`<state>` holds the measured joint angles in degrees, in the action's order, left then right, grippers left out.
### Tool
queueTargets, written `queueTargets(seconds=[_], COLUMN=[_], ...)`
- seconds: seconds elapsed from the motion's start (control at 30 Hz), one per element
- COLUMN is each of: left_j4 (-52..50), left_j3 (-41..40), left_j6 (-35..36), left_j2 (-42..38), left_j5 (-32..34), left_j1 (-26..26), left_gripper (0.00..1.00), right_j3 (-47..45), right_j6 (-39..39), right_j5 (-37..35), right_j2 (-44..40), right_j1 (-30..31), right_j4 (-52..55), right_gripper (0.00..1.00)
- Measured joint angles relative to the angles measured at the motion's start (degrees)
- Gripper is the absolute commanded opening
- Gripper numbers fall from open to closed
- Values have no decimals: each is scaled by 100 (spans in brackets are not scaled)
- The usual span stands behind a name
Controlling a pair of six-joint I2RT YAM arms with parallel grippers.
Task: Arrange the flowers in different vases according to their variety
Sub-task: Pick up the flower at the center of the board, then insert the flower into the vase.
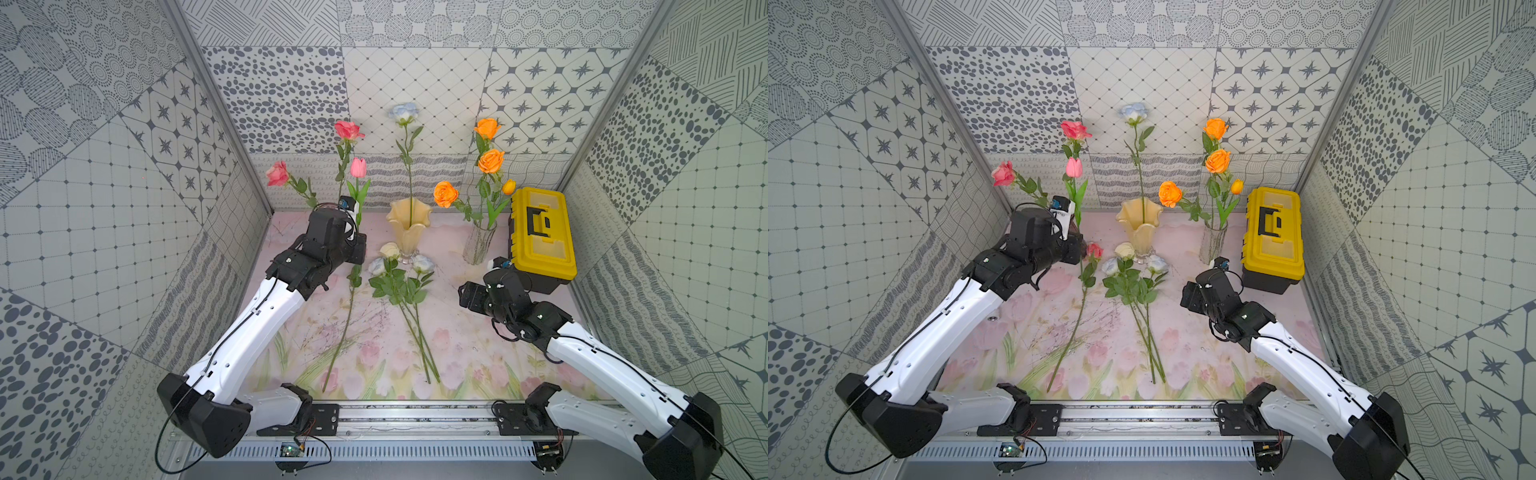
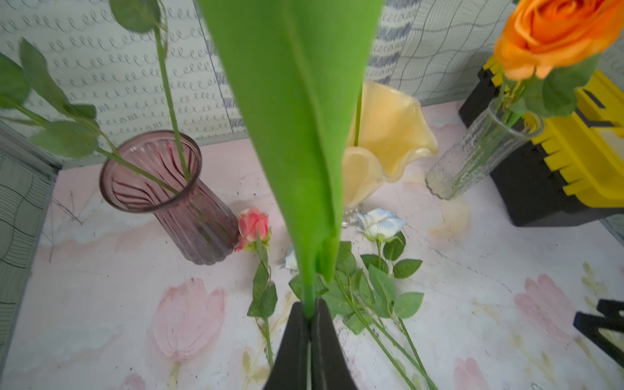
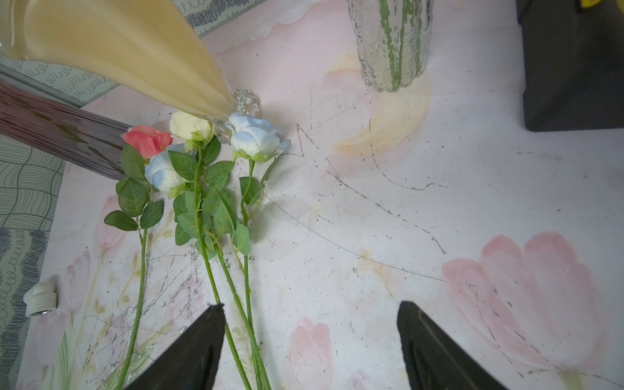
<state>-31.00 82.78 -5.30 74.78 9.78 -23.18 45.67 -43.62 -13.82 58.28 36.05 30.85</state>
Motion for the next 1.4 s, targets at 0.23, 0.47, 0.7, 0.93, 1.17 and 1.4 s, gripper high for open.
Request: queueTargets(seconds=[0.23,0.47,0.7,0.93,1.17,1.4], left_j4=[994,1945,2894,3840,4288,4295], left_j3=[728,935,688,-229,-1108,-1464], left_j6=[730,1285,1440,1370,1143,881], left_j2=[560,1029,1427,1692,1759,1272], left_j5=[44,68,11,-57,2,129], left_j1=[472,911,1375,1591,1631,1639], left_gripper=[0,0,0,0,57,75], right_j3=[-157,-190,-190,-190,-197,-229], right_j6=[-155,-256,-275,-302,-378,-433], right_j5=[59,79,94,94,94,92], right_j2=[-94,-94,-92,-92,-92,55], right_j1=[7,37,44,63,118,243], right_j4=[-103,-175,-201,-201,-205,-299], right_gripper=[85,86,86,85,86,86])
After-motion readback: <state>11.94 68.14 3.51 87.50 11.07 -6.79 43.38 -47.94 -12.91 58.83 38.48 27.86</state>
